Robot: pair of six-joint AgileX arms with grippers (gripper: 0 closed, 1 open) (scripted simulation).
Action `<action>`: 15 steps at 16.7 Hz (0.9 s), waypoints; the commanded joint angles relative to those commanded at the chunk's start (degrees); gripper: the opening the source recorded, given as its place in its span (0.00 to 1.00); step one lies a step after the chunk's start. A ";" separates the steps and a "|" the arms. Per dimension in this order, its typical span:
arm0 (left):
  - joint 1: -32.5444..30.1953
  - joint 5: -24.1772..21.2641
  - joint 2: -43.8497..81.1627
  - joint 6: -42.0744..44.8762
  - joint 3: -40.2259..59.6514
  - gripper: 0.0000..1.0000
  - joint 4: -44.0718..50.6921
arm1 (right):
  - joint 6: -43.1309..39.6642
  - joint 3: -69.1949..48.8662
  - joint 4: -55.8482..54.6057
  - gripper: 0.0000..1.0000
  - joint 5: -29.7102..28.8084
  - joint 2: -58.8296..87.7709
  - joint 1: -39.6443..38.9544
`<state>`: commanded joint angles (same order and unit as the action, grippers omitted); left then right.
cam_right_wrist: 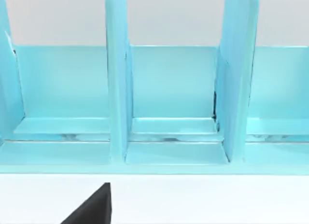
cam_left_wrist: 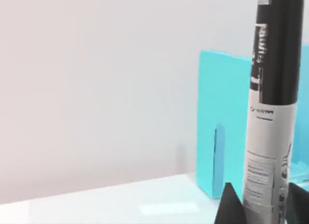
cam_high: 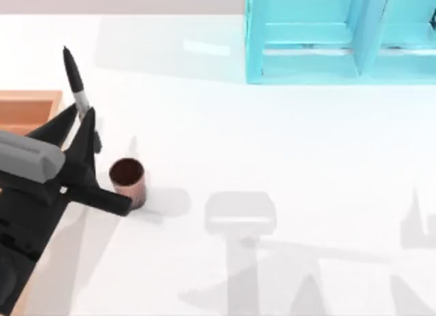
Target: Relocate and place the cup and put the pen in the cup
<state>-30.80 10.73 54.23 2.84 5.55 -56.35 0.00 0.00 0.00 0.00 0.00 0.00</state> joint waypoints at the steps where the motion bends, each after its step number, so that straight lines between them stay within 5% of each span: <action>1: 0.18 0.02 -0.24 -0.06 -0.36 0.00 -0.35 | 0.00 0.00 0.00 1.00 0.00 0.00 0.00; 7: -0.03 -0.18 0.89 -0.13 -0.17 0.00 -0.89 | 0.00 0.00 0.00 1.00 0.00 0.00 0.00; 15: 1.32 -2.12 18.91 -0.04 3.74 0.00 -14.75 | 0.00 0.00 0.00 1.00 0.00 0.00 0.00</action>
<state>-29.49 8.61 73.14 2.79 9.29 -71.10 0.00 0.00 0.00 0.00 0.00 0.00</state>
